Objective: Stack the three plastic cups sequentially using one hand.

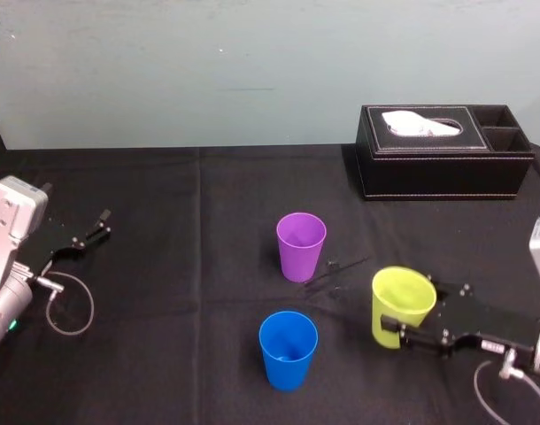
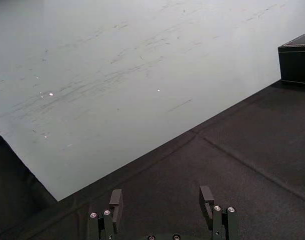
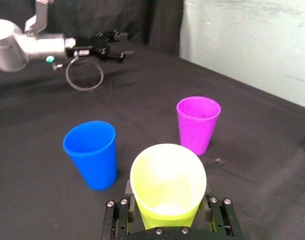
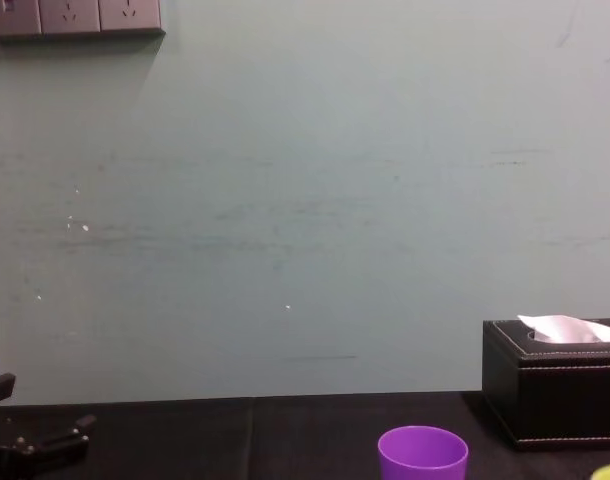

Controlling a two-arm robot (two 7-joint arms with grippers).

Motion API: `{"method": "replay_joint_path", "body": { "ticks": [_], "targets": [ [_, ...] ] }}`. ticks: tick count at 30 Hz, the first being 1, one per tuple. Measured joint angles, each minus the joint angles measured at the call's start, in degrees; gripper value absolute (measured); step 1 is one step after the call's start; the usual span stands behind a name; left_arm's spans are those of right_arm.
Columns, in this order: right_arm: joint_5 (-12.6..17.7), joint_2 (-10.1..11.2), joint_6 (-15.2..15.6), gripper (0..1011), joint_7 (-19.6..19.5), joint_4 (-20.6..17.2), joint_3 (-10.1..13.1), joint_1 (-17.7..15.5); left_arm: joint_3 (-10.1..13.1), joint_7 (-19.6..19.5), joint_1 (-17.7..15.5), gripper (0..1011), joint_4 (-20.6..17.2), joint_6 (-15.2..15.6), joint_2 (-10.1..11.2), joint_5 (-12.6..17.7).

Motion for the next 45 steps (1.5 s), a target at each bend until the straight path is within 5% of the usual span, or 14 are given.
{"method": "replay_joint_path", "body": {
  "ticks": [8, 18, 45],
  "targets": [
    [2.43, 0.75, 5.28, 729, -2.55, -3.37, 1.34, 2.29, 0.00, 0.00, 0.00, 1000, 0.00, 0.00, 0.00, 0.00],
    [2.36, -1.07, 7.99, 729, -5.72, -4.07, 0.43, 6.91, 0.00, 0.00, 0.00, 1000, 0.00, 0.00, 0.00, 0.00],
    [-5.24, -10.81, 14.17, 729, -8.56, 3.65, -9.21, 22.02, 0.00, 0.00, 0.00, 1000, 0.00, 0.00, 0.00, 0.00]
  ]
}}
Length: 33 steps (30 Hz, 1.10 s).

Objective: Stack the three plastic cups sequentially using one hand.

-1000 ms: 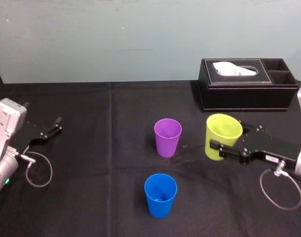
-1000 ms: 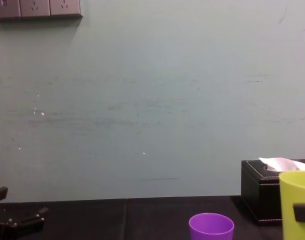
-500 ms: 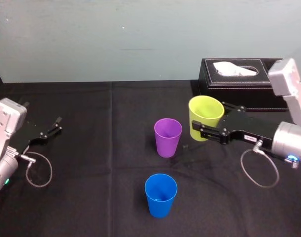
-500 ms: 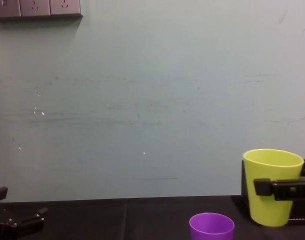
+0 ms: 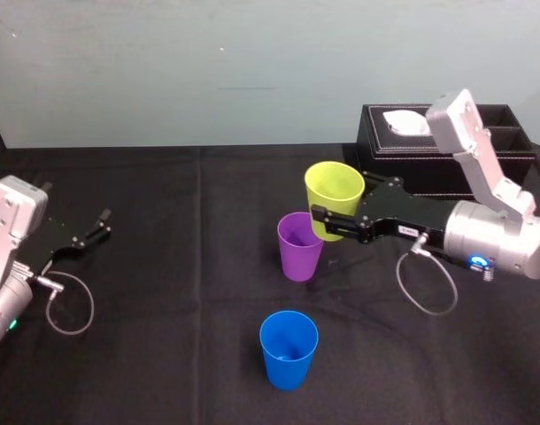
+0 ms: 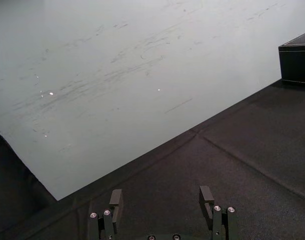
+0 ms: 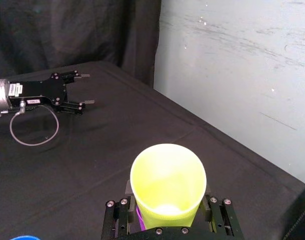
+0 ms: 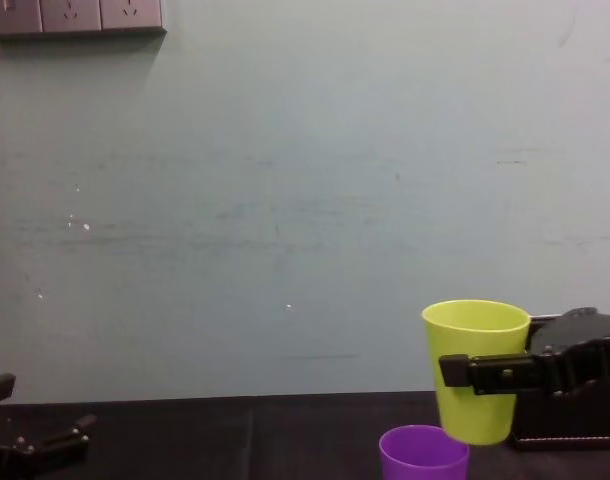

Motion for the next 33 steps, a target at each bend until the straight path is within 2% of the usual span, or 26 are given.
{"method": "replay_joint_path", "body": {
  "ticks": [15, 33],
  "targets": [
    [-2.39, -3.56, 1.13, 729, 0.52, 3.38, -3.23, 3.95, 0.00, 0.00, 0.00, 1000, 0.00, 0.00, 0.00, 0.00],
    [-3.22, -5.48, 1.38, 729, 0.99, 6.11, -4.18, 5.47, 0.00, 0.00, 0.00, 1000, 0.00, 0.00, 0.00, 0.00]
  ]
}}
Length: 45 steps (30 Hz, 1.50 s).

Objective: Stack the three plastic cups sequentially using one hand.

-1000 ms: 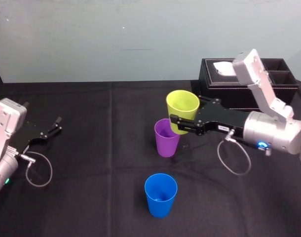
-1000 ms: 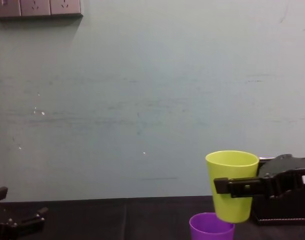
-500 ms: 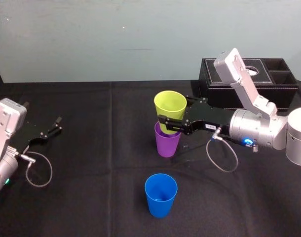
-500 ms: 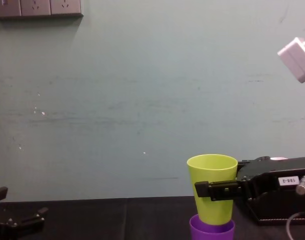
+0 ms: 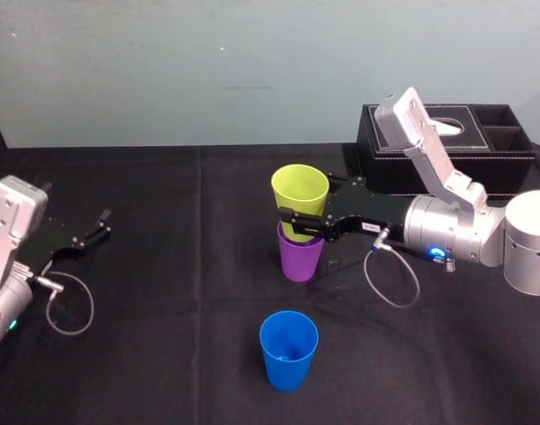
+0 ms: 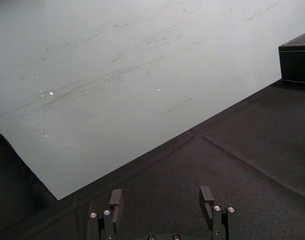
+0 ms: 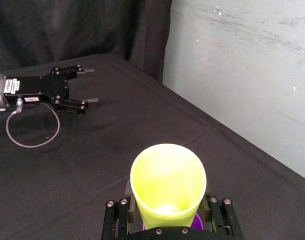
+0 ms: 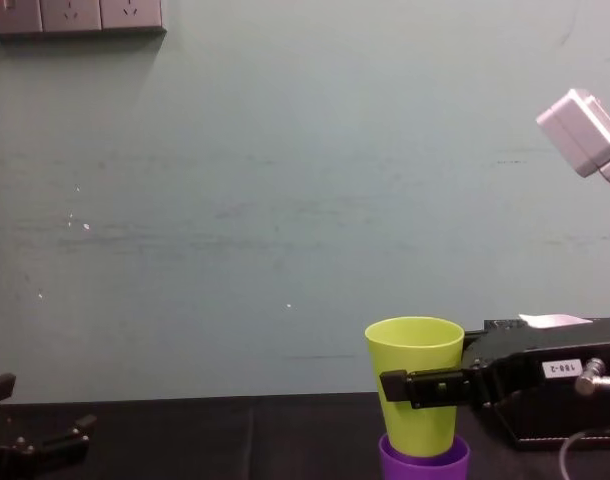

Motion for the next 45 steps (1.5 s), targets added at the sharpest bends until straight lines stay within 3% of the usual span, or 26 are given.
{"method": "replay_joint_path", "body": {
  "ticks": [45],
  "targets": [
    [1.02, -1.08, -2.38, 729, 0.92, 3.96, 0.58, -0.43, 0.00, 0.00, 0.00, 1000, 0.00, 0.00, 0.00, 0.00]
  ]
}}
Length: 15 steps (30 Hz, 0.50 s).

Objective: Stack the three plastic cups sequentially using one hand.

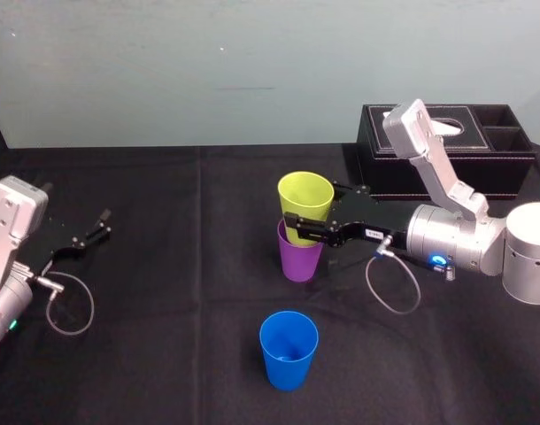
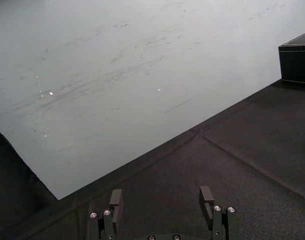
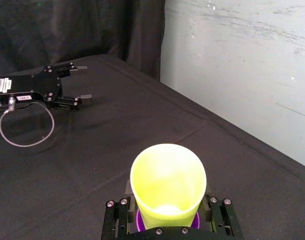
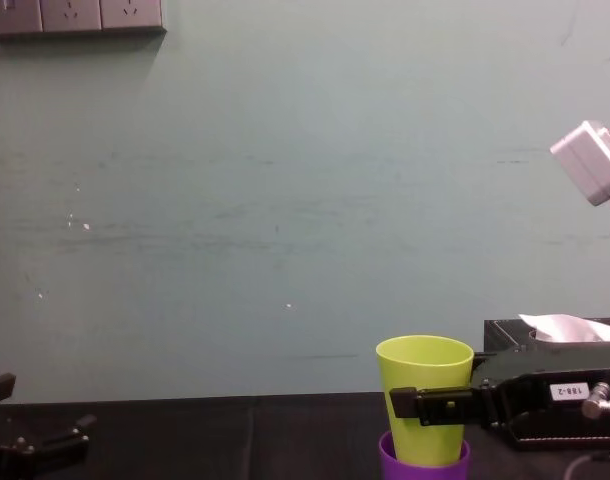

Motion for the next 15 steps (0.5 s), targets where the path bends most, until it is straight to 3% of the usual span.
{"method": "replay_joint_path", "body": {
  "ticks": [15],
  "targets": [
    [1.35, -0.62, -2.07, 729, 0.59, 1.87, 0.68, -0.73, 0.00, 0.00, 0.00, 1000, 0.00, 0.00, 0.00, 0.00]
  ]
}}
